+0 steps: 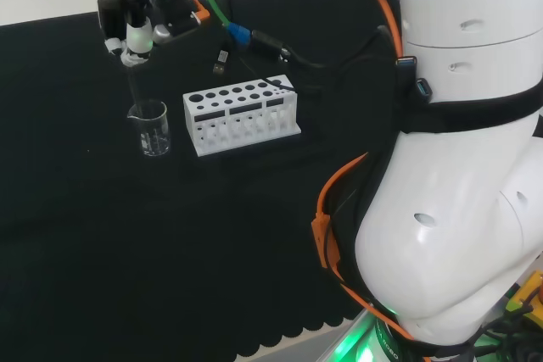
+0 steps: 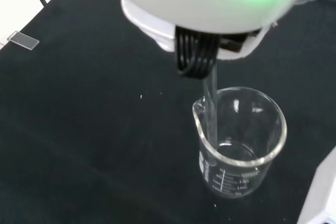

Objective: Stir in the beaker to the left of the white test tube rack with the glass rod.

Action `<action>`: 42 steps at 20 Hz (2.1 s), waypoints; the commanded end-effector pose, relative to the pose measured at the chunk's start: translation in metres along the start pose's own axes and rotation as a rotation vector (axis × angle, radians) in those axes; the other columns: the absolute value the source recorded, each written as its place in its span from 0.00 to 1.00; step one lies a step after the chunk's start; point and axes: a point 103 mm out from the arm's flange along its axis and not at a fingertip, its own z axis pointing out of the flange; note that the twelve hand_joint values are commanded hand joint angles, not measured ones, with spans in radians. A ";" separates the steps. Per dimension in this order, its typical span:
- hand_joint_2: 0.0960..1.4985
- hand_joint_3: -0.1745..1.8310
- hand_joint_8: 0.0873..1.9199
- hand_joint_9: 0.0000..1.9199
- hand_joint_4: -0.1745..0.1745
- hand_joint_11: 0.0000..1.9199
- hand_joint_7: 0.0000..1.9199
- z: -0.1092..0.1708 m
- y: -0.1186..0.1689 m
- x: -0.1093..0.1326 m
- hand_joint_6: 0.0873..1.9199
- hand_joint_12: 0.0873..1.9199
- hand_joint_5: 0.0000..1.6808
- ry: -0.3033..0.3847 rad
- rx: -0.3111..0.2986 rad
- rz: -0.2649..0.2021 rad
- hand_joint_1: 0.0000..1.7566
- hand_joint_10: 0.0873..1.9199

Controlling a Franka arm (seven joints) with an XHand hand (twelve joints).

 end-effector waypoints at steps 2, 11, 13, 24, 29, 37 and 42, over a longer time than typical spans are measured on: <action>0.27 0.52 0.27 0.90 0.00 0.84 0.74 0.001 0.011 -0.010 0.32 0.21 0.73 0.006 0.017 -0.006 0.83 0.00; 0.27 0.52 0.27 0.90 0.00 0.84 0.74 -0.003 0.007 -0.043 0.32 0.21 0.73 0.019 0.003 0.031 0.83 0.00; 0.27 0.52 0.27 0.90 0.00 0.84 0.74 -0.004 0.003 -0.049 0.32 0.21 0.73 0.021 -0.001 0.039 0.83 0.00; 0.27 0.52 0.27 0.90 0.00 0.84 0.74 0.002 -0.010 -0.049 0.32 0.21 0.73 0.021 -0.005 0.050 0.83 0.00; 0.27 0.52 0.27 0.90 0.00 0.84 0.74 -0.001 -0.015 -0.035 0.32 0.21 0.73 0.014 -0.006 0.046 0.83 0.00; 0.27 0.52 0.27 0.90 0.00 0.84 0.74 -0.009 -0.020 -0.021 0.33 0.21 0.73 0.002 -0.023 0.044 0.83 0.00; 0.27 0.52 0.27 0.90 0.00 0.84 0.74 -0.010 -0.021 -0.020 0.33 0.21 0.73 -0.002 -0.027 0.044 0.83 0.00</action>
